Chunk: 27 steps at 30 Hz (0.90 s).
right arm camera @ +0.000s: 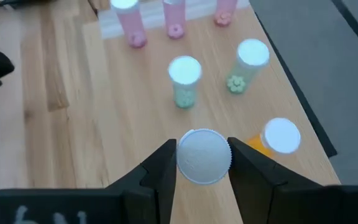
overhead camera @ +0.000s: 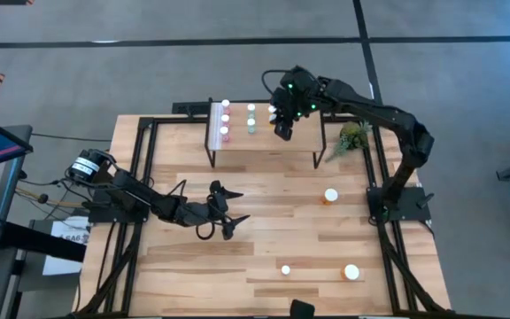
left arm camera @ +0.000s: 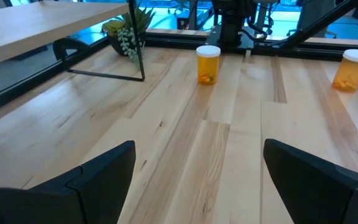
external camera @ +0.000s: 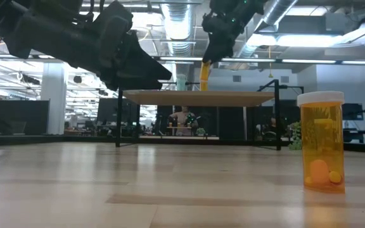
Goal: Pick and place medicine bottles onto shelf by color
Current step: Put the left small orange pill bottle on the shelf aligned with the other small orange pill bottle
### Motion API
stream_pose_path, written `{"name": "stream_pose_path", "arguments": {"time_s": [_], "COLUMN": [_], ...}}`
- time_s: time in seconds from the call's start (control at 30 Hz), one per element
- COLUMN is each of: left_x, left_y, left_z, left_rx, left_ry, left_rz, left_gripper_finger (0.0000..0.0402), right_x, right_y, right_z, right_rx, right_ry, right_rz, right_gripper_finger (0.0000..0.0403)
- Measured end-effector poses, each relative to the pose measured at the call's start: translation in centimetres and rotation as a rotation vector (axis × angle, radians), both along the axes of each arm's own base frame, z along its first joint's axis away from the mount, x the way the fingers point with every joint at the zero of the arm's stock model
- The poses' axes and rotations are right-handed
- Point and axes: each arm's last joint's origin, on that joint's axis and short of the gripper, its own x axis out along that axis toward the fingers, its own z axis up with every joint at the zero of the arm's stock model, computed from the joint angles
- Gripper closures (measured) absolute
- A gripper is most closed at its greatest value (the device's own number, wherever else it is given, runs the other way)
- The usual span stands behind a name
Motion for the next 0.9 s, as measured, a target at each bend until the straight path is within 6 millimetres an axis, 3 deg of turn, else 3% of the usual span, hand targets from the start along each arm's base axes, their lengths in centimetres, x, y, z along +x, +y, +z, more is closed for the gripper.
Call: {"name": "stream_pose_path", "arguments": {"time_s": [0.47,0.7,0.9], "left_x": [0.0,0.0,0.0], "left_y": [0.1,0.1,0.0], "left_z": [0.0,0.0,0.0], "left_rx": [-0.007,-0.009,-0.015], "left_ry": [-0.002,-0.001,0.001], "left_rz": [0.004,0.003,-0.003], "left_gripper_finger": [0.0058,0.0058,0.0058], "right_x": [0.2,1.6,1.9], "right_y": [0.3,0.3,-0.8], "right_z": [-0.1,-1.7,-3.5], "right_rx": [0.037,0.062,0.092], "right_ry": [-0.013,0.019,0.071], "right_rz": [0.012,0.023,0.003], "right_gripper_finger": [0.0249,0.0249,0.0249]}}
